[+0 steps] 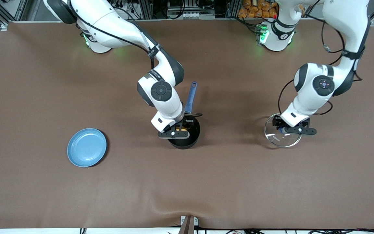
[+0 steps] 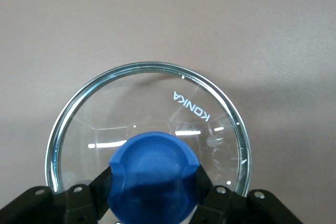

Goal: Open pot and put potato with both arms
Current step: 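Set the lid down with the left gripper while the right carries potato over pot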

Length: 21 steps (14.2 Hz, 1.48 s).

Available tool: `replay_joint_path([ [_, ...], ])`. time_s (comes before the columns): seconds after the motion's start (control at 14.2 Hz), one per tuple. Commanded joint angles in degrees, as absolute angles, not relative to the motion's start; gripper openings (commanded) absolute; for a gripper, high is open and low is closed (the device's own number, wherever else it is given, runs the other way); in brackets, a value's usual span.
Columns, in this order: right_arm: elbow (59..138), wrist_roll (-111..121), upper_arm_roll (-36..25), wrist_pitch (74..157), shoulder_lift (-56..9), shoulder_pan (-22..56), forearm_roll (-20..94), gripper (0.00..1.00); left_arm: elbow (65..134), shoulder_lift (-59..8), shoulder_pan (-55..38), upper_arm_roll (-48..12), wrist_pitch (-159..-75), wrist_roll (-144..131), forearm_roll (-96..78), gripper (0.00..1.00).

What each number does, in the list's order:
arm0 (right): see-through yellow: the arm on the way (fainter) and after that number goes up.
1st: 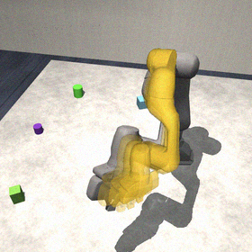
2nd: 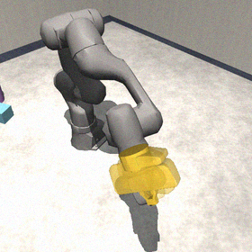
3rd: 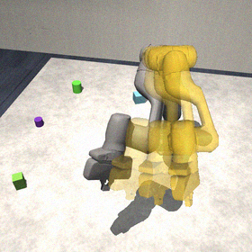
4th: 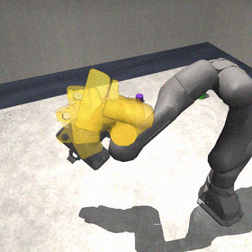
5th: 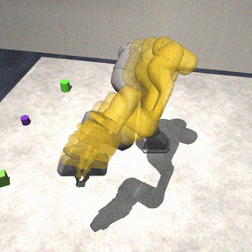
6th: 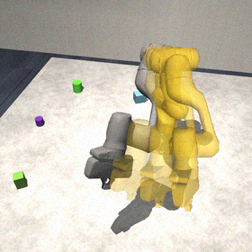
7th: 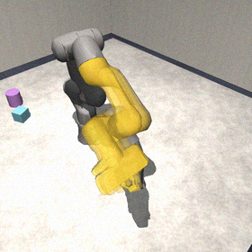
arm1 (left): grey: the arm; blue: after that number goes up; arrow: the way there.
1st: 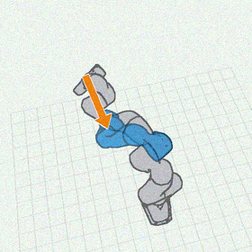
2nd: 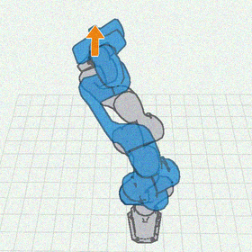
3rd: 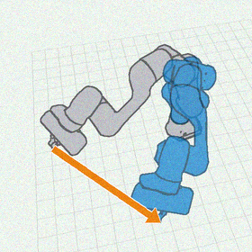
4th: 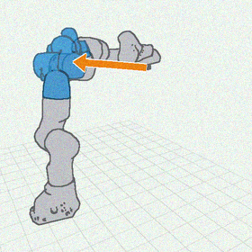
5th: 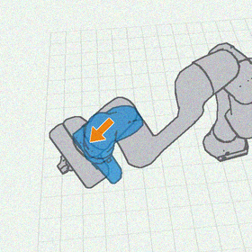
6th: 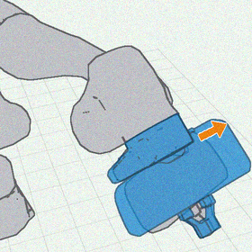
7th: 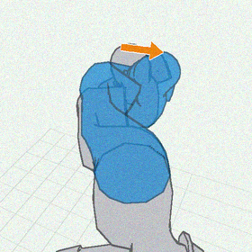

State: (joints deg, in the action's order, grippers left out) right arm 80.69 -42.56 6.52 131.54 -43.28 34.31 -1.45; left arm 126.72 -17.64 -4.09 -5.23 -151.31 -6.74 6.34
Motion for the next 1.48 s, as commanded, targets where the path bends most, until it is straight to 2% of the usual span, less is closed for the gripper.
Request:
replay_joint_path([
  [0.0, 79.89, -45.96, 5.98, 132.45, -45.26, 35.07, -4.12, 0.00, 126.47, -21.52, -3.78, -5.71, -156.78, -5.36, 5.36, 0.36],
  [0.14, 79.89, -48.06, 5.98, 132.71, -46.49, 35.51, -5.88, 0.00, 126.12, -23.02, -3.34, -5.71, -157.59, -4.40, 5.45, 0.40],
  [0.21, 79.89, -48.77, 5.98, 133.50, -47.10, 35.68, -5.98, 0.00, 126.12, -23.29, -3.17, -5.71, -157.67, -4.05, 5.45, 0.46],
  [0.28, 79.89, -48.95, 5.98, 134.38, -47.72, 35.77, -5.98, 0.00, 126.04, -23.47, -3.16, -5.71, -157.68, -3.52, 5.45, 0.57],
  [0.35, 79.89, -49.39, 5.98, 135.08, -48.25, 36.03, -5.98, 0.00, 126.04, -23.55, -3.16, -5.71, -157.68, -3.34, 5.45, 0.83],
  [0.42, 79.89, -50.35, 5.98, 135.61, -48.60, 36.04, -5.89, 0.00, 125.95, -23.55, -3.16, -5.54, -157.59, -3.25, 5.45, 1.00],
  [0.7, 79.80, -50.62, 5.98, 136.32, -49.48, 36.30, -6.59, 0.00, 125.86, -19.18, -3.16, -5.45, -156.19, -3.43, 5.54, 1.00],
  [0.92, 79.72, -50.54, 5.98, 136.14, -49.48, 36.12, -6.50, 0.02, 122.63, -11.45, -3.16, -5.45, -144.19, -4.04, 5.54, 1.00],
  [1.13, 79.45, -50.10, 6.06, 135.97, -49.22, 35.42, -6.50, 0.73, 113.85, -7.65, -2.99, -5.27, -128.81, -3.34, 5.45, 1.00],
  [1.2, 79.37, -49.92, 6.06, 135.79, -48.96, 35.33, -6.59, 1.00, 110.16, -7.30, -2.99, -5.27, -123.28, -3.34, 5.36, 1.00],
  [1.41, 79.28, -48.70, 6.06, 135.35, -47.90, 34.63, -6.59, 1.00, 99.18, -6.94, -2.99, -5.54, -108.15, -3.16, 4.92, 1.00],
])
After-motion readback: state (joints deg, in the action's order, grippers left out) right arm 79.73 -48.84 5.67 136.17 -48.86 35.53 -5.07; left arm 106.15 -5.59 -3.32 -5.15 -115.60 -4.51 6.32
